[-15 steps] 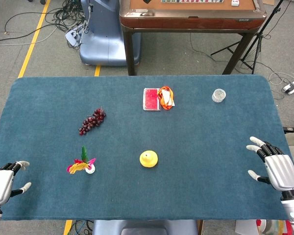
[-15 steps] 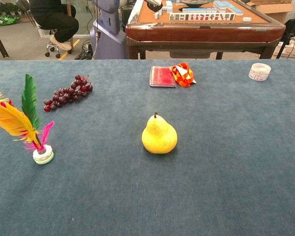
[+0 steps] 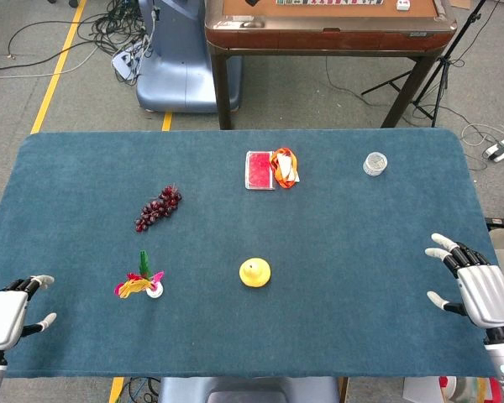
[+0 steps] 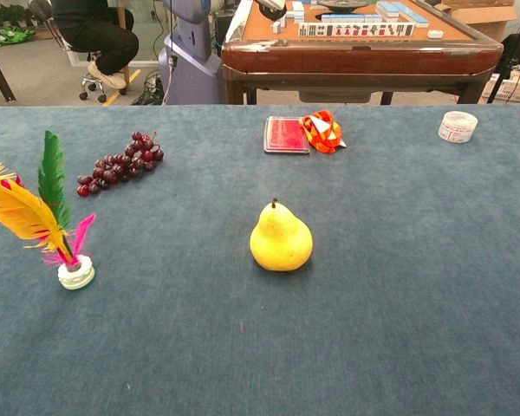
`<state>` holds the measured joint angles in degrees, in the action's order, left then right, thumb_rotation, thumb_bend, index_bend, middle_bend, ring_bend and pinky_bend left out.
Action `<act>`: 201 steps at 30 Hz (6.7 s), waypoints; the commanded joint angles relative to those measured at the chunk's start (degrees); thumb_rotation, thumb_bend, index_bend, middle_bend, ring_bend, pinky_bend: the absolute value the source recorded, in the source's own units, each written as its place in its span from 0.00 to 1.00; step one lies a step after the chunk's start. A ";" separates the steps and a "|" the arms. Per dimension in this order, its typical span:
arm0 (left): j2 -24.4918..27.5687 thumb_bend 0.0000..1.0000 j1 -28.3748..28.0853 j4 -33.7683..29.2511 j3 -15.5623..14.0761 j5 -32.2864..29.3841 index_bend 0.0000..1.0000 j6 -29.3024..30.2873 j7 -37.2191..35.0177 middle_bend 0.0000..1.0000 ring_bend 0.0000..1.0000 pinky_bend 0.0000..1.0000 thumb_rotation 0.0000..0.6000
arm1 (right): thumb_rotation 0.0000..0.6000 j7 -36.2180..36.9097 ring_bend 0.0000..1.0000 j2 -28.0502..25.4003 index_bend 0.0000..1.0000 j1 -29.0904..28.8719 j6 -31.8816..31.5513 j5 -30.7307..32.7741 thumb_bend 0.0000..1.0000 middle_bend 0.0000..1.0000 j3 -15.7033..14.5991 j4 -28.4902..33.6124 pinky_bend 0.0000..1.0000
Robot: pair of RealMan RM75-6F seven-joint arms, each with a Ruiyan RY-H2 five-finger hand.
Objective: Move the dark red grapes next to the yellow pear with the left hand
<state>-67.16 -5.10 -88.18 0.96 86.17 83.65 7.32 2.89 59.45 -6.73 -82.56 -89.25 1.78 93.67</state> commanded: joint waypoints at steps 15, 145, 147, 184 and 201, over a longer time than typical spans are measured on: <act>0.66 0.22 -7.06 -0.17 4.37 -2.36 0.32 -7.30 -1.13 0.43 0.50 0.74 1.00 | 1.00 -0.24 0.17 0.16 0.29 0.49 -1.12 0.32 0.00 0.17 0.44 0.14 0.31; -8.64 0.55 -58.61 9.09 -1.43 -66.39 0.59 -50.21 13.35 1.00 1.00 1.00 1.00 | 1.00 3.76 0.17 -1.22 0.29 1.73 -2.56 -0.29 0.11 0.17 0.72 0.13 0.31; -8.36 0.55 -58.44 8.66 -1.48 -65.92 0.56 -49.03 13.22 1.00 1.00 1.00 1.00 | 1.00 3.76 0.17 -1.21 0.29 1.72 -2.53 -0.28 0.11 0.17 0.72 0.11 0.31; -18.76 0.55 -61.85 19.89 1.66 -76.74 0.18 -44.45 24.13 1.00 1.00 1.00 1.00 | 1.00 5.50 0.17 -1.87 0.29 1.89 -2.59 0.41 0.11 0.17 1.04 -0.03 0.31; -15.17 0.55 -60.30 12.64 1.96 -72.91 0.25 -43.21 24.22 1.00 1.00 1.00 1.00 | 1.00 5.07 0.17 -1.59 0.29 1.68 -1.99 0.59 0.11 0.17 1.01 -0.11 0.31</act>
<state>-82.78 -65.59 -74.89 2.88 12.68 40.43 31.71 7.96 57.86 -5.05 -84.55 -88.66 2.79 93.56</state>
